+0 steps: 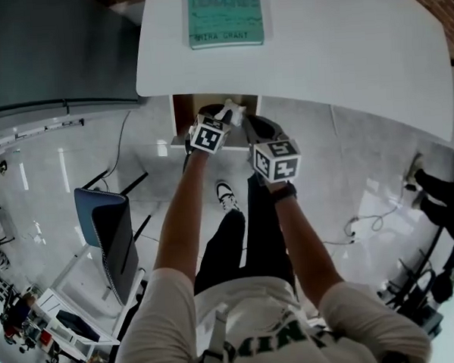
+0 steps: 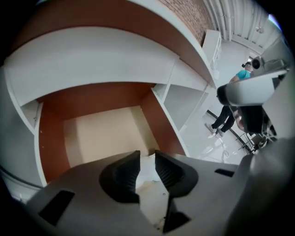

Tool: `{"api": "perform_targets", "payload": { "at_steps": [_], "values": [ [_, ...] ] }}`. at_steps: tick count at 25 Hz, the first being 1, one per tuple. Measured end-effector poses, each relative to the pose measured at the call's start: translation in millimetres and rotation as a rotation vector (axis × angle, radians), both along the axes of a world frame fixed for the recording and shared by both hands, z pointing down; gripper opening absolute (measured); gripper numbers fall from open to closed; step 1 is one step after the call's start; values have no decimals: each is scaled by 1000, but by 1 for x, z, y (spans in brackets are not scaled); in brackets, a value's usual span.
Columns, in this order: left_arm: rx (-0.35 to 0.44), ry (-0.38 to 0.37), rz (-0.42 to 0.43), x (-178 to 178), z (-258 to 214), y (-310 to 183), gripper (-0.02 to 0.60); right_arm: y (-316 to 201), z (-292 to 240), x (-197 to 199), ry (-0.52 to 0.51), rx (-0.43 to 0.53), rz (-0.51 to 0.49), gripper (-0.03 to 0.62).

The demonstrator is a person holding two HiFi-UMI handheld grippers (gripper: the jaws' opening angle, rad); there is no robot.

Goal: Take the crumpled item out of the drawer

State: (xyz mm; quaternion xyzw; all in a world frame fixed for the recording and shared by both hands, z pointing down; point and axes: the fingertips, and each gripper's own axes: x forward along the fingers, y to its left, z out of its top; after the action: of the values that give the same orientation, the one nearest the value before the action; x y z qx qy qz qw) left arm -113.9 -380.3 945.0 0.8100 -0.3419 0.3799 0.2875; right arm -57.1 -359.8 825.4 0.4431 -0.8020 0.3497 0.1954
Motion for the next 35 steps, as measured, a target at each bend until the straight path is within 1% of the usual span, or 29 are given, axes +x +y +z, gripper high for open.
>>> {"api": "perform_targets", "payload": {
  "at_steps": [1,2,3,6,9,10,13,18,20,21,23,24,26,27,31,35],
  "values": [
    [-9,-12,17,0,9,-1,87,1,6,-1,-2,-2,1,5],
    [-21,-21,37,1,18,-2,114,2,10,-2,-1,-1,1,5],
    [-34,-32,62,3,26,-1,164,2,12,-3,1,1,-3,5],
    [-64,-82,145,4,55,4,232,1,9,-5,2,25,-18,5],
    [-135,-85,211,11,69,6,253,-7,2,-3,-22,59,-13,5],
    [-136,-95,220,12,70,2,253,-8,1,-2,-24,68,-13,5],
    [-96,-133,235,15,78,-9,253,-4,1,2,-24,80,-11,5],
    [-85,-167,251,19,92,-16,252,-3,-1,11,-47,68,11,5],
    [-89,-180,271,19,97,-13,238,-3,3,14,-46,65,15,5],
    [-85,-194,282,19,99,-12,200,-3,5,16,-45,62,19,5],
    [-67,-223,299,18,101,-13,167,-6,6,19,-50,59,34,5],
    [-56,-231,303,18,99,-13,138,-8,4,20,-54,58,42,5],
    [-35,-228,302,19,94,-13,58,-9,0,20,-61,57,53,5],
    [-26,-220,296,19,89,-12,41,-7,-1,20,-61,54,56,5],
    [4,-176,287,21,58,-14,25,-1,-20,21,-55,54,73,5],
    [24,-160,281,16,20,-9,21,12,-40,24,-48,50,88,5]
  ]
}}
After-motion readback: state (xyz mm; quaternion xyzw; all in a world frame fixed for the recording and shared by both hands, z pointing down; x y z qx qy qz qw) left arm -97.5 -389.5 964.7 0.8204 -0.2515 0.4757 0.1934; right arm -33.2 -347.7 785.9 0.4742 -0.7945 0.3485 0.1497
